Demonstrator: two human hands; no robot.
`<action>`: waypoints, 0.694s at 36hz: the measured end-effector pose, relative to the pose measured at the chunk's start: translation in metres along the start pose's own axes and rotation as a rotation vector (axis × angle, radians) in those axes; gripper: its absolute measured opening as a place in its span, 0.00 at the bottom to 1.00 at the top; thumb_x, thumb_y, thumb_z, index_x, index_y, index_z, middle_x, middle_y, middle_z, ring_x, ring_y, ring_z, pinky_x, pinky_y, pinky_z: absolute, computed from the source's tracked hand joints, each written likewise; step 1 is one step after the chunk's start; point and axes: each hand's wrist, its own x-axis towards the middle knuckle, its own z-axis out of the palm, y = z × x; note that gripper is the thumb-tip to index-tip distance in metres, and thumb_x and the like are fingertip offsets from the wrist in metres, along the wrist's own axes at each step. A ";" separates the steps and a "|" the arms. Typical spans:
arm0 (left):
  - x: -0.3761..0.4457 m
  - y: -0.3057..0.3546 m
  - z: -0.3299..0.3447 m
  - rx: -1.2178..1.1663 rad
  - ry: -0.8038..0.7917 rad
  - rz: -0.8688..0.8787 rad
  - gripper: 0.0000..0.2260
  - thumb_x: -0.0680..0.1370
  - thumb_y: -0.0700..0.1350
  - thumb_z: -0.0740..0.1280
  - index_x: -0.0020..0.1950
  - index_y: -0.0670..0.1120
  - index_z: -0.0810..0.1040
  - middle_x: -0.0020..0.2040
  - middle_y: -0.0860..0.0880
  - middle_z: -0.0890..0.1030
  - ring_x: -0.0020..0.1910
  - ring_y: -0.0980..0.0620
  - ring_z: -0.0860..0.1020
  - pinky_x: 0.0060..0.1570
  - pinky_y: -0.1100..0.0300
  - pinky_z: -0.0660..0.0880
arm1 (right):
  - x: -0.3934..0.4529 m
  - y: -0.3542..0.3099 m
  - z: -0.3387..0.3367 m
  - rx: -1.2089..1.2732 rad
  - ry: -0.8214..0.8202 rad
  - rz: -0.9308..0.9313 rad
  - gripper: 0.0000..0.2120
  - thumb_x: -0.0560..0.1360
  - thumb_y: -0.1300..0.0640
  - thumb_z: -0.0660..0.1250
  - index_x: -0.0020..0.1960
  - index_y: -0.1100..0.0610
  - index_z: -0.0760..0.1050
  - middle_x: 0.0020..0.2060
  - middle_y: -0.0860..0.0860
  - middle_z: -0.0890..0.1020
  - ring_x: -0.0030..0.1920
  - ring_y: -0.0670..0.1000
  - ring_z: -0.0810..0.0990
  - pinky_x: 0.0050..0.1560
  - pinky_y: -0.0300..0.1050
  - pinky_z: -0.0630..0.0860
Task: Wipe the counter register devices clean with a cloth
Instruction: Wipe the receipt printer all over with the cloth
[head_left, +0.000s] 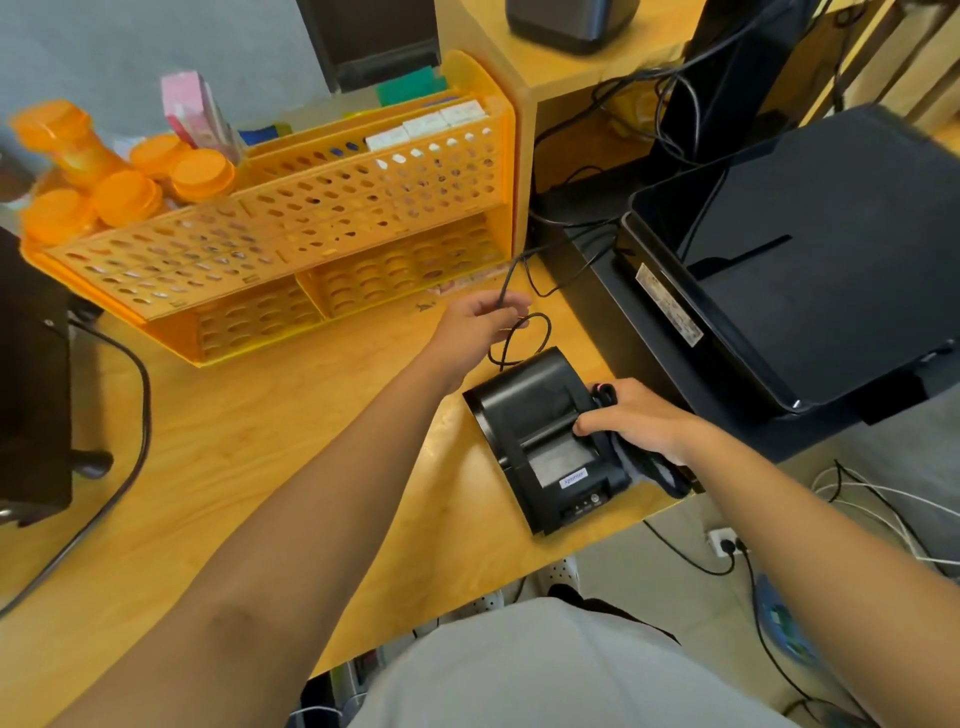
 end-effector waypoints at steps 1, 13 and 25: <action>-0.001 -0.001 -0.001 0.012 -0.002 -0.005 0.10 0.83 0.35 0.63 0.57 0.45 0.83 0.54 0.48 0.84 0.56 0.50 0.83 0.63 0.54 0.78 | 0.001 -0.002 0.000 -0.023 0.009 -0.009 0.25 0.63 0.45 0.75 0.56 0.57 0.81 0.50 0.61 0.86 0.51 0.63 0.85 0.59 0.65 0.80; -0.048 -0.045 -0.012 0.034 0.102 -0.142 0.27 0.82 0.56 0.68 0.79 0.59 0.65 0.80 0.50 0.66 0.77 0.46 0.66 0.66 0.48 0.71 | 0.001 0.004 0.000 -0.180 0.167 -0.086 0.09 0.67 0.49 0.76 0.39 0.53 0.80 0.35 0.49 0.86 0.38 0.49 0.85 0.43 0.52 0.81; -0.103 -0.074 0.020 -0.251 0.030 -0.346 0.40 0.78 0.46 0.75 0.82 0.63 0.56 0.74 0.47 0.70 0.69 0.42 0.75 0.44 0.39 0.85 | -0.002 -0.001 0.005 -0.321 0.376 -0.159 0.06 0.72 0.54 0.75 0.41 0.54 0.79 0.37 0.50 0.84 0.39 0.50 0.82 0.35 0.44 0.77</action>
